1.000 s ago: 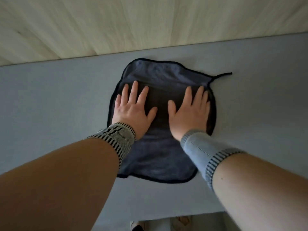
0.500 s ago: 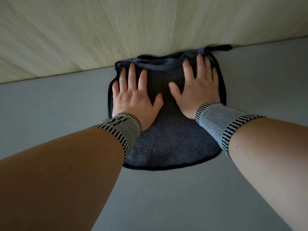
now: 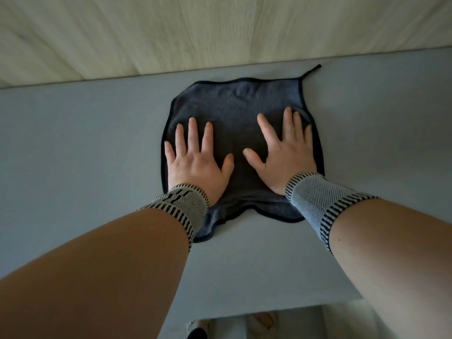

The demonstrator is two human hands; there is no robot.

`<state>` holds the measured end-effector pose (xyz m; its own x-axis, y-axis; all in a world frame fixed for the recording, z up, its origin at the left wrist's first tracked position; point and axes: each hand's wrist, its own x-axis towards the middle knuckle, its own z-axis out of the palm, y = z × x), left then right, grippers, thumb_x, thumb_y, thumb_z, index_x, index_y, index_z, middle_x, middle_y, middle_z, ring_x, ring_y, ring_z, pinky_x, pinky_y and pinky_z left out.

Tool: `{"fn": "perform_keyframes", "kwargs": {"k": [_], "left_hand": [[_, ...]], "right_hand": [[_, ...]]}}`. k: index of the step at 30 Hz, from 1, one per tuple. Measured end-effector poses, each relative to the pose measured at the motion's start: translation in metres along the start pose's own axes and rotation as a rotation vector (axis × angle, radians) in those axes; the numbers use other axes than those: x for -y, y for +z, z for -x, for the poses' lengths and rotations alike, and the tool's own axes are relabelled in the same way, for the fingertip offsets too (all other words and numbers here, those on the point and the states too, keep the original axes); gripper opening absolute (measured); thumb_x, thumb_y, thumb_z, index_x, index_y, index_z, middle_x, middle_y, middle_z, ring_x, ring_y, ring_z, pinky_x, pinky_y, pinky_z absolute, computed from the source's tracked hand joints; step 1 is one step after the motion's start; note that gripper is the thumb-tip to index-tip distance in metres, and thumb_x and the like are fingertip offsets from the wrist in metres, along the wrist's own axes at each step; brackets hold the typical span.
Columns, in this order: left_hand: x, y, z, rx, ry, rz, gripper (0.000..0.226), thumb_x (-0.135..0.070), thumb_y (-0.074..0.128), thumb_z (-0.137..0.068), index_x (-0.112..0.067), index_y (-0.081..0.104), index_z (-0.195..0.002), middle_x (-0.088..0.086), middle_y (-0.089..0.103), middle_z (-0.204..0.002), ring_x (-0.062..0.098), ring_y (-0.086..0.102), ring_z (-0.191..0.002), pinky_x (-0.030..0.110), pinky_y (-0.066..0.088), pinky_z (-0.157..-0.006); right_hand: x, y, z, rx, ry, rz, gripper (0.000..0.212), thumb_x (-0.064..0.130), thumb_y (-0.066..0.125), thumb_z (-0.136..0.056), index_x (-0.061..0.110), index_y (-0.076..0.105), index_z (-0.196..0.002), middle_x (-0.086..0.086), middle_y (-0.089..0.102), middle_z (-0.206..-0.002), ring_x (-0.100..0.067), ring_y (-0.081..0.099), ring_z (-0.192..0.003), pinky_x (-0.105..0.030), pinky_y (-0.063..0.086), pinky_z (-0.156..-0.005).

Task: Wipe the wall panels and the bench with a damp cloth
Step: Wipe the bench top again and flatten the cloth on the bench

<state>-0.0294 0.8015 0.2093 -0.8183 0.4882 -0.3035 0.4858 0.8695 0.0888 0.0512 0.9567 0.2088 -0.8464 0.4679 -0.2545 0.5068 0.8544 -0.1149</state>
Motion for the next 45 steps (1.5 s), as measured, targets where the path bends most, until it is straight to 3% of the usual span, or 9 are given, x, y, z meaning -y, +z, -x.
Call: {"fn": "perform_keyframes", "kwargs": {"k": [8,15,21,25,33,42,45], "left_hand": [[-0.001,0.032,0.100,0.019,-0.097,0.022,0.082,-0.065,0.018,-0.093,-0.023,-0.012,-0.156,0.005,-0.022,-0.163,0.028,-0.018,-0.150,0.051,-0.006,-0.122],[-0.039,0.046,0.158,0.081,-0.130,0.030,0.085,-0.065,0.018,-0.092,-0.018,-0.015,-0.155,0.010,-0.025,-0.161,0.032,-0.021,-0.149,0.054,-0.007,-0.120],[-0.110,0.055,0.164,0.085,0.051,0.043,0.084,-0.064,0.021,-0.095,-0.018,-0.015,-0.155,0.009,-0.026,-0.161,0.031,-0.022,-0.149,0.056,-0.009,-0.118],[-0.119,0.060,0.168,0.076,0.107,0.045,0.082,-0.063,0.021,-0.096,-0.019,-0.013,-0.156,0.007,-0.024,-0.162,0.029,-0.021,-0.149,0.054,-0.009,-0.118],[-0.075,0.058,0.178,0.084,0.263,0.044,0.079,-0.061,0.026,-0.096,-0.026,-0.013,-0.156,0.001,-0.021,-0.163,0.026,-0.022,-0.149,0.050,-0.014,-0.117],[0.044,0.048,0.184,0.085,0.190,-0.010,0.081,-0.064,0.017,-0.089,-0.030,-0.017,-0.154,-0.002,-0.024,-0.162,0.026,-0.023,-0.149,0.050,-0.015,-0.118],[0.082,0.042,0.177,0.067,0.132,0.008,0.081,-0.065,0.021,-0.090,-0.030,-0.016,-0.154,-0.002,-0.023,-0.163,0.025,-0.022,-0.149,0.049,-0.014,-0.118]], "right_hand": [[0.004,0.027,0.092,-0.015,-0.064,-0.008,0.075,0.067,0.027,-0.090,0.036,0.005,-0.154,-0.016,-0.009,-0.162,-0.032,-0.006,-0.149,-0.051,-0.001,-0.119],[-0.030,0.041,0.148,-0.009,-0.105,0.022,0.079,0.066,0.016,-0.084,0.033,0.009,-0.154,-0.013,-0.003,-0.163,-0.030,-0.001,-0.149,-0.050,0.001,-0.119],[-0.098,0.039,0.171,-0.033,0.121,0.019,0.081,0.068,0.017,-0.080,0.034,0.013,-0.154,-0.013,-0.002,-0.163,-0.029,0.000,-0.149,-0.052,0.003,-0.119],[-0.108,0.042,0.181,-0.041,0.208,0.009,0.082,0.068,0.012,-0.080,0.034,0.009,-0.154,-0.013,-0.003,-0.162,-0.030,-0.002,-0.149,-0.052,0.001,-0.118],[-0.055,0.053,0.204,-0.016,0.369,0.020,0.088,0.068,0.005,-0.079,0.022,0.004,-0.154,-0.020,-0.004,-0.161,-0.036,-0.004,-0.148,-0.054,0.001,-0.118],[0.062,0.066,0.200,0.006,0.242,0.020,0.082,0.063,0.017,-0.085,0.018,0.022,-0.153,-0.027,0.011,-0.158,-0.043,0.011,-0.145,-0.060,0.012,-0.114],[0.097,0.064,0.186,0.017,0.187,0.029,0.080,0.065,0.017,-0.085,0.025,0.015,-0.154,-0.025,0.005,-0.159,-0.043,0.007,-0.146,-0.059,0.009,-0.115]]}}
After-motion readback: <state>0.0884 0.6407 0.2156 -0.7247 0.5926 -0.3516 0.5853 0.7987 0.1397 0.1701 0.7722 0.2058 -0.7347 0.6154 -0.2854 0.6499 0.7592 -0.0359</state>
